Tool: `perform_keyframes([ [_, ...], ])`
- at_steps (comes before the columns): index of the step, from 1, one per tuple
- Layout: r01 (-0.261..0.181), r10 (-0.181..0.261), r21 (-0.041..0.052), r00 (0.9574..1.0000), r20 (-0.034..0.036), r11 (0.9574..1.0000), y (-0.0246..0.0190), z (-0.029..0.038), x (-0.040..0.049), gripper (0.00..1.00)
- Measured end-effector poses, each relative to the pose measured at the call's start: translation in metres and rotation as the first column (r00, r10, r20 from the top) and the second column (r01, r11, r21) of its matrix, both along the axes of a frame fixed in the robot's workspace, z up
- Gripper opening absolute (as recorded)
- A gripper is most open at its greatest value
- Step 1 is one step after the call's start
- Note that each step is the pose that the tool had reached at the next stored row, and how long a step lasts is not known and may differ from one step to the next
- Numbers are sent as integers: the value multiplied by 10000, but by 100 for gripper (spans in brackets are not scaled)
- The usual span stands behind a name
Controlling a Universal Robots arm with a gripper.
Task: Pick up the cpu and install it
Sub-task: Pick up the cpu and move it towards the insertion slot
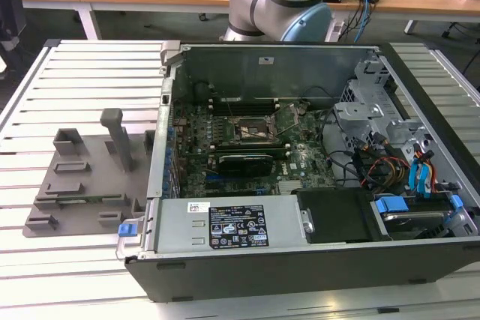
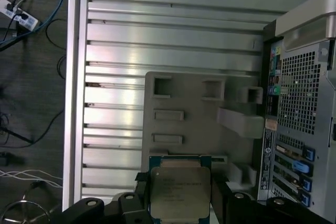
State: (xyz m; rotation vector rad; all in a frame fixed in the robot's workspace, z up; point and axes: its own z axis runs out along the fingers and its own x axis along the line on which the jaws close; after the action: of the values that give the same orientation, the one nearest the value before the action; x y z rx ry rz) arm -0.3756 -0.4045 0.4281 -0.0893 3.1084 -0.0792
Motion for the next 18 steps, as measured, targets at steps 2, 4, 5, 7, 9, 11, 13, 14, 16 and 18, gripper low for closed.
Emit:
perform_keyframes([
  [2,0,0,0,10000,1,10000,1,38,0,55],
  [4,0,0,1,10000,1,10000,2,63,0,55],
  [5,0,0,1,10000,1,10000,2,73,0,55],
  [7,0,0,0,10000,0,10000,2,108,0,55],
  [9,0,0,0,10000,0,10000,2,152,0,55],
  [11,0,0,1,10000,0,10000,2,202,0,55],
  [13,0,0,-30,10000,0,10000,74,181,147,55],
  [14,-1,1,-51,10000,2,10000,88,161,187,55],
  [16,0,0,-83,10000,0,10000,103,144,243,55],
  [18,0,0,-98,10000,0,10000,109,137,270,55],
])
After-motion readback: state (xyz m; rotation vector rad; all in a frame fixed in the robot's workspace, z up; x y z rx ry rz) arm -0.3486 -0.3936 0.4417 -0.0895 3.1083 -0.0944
